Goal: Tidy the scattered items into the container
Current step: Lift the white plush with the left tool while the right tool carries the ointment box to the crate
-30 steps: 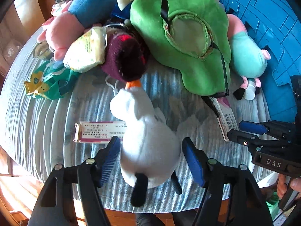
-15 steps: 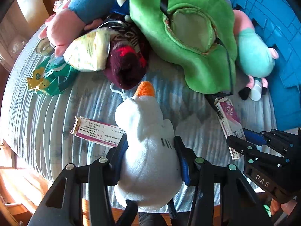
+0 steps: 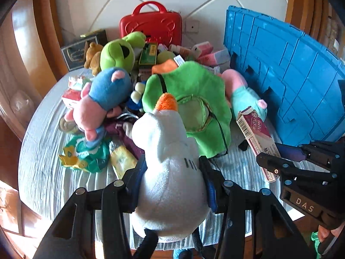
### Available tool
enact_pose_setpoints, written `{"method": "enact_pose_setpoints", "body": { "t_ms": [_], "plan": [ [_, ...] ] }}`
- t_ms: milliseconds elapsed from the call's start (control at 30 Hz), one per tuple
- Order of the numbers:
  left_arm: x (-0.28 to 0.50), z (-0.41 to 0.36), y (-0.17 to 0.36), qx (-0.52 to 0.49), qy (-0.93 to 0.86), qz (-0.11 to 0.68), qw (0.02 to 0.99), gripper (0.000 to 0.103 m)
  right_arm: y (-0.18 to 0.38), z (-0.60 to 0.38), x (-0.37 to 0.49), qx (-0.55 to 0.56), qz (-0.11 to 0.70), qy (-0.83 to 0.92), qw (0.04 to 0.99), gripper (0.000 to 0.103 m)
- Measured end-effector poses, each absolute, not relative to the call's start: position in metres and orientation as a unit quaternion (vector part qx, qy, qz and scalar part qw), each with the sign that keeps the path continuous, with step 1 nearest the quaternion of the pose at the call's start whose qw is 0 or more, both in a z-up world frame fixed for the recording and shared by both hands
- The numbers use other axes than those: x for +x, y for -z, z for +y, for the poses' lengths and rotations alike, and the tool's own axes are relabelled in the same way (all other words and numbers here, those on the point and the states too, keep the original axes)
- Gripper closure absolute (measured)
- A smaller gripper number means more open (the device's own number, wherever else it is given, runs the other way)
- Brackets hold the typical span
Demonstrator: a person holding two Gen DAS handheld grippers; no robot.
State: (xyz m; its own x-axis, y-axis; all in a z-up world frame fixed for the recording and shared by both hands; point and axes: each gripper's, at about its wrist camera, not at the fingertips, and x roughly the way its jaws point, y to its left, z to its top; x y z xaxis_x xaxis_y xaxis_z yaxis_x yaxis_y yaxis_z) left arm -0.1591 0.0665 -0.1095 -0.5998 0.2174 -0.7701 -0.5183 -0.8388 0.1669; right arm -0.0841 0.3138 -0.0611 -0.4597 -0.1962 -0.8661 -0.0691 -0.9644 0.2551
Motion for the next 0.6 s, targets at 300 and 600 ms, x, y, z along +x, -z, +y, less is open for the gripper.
{"method": "enact_pose_setpoints", "body": {
  "t_ms": [300, 600],
  "plan": [
    [-0.16, 0.088, 0.047, -0.317, -0.899, 0.182, 0.242, 0.056, -0.021, 0.339, -0.101, 0.443, -0.089, 0.892, 0.032, 0.075],
    [-0.15, 0.162, -0.015, -0.249, -0.909, 0.182, 0.28, 0.056, -0.088, 0.409, -0.121, 0.38, -0.072, 0.922, 0.018, 0.075]
  ]
}}
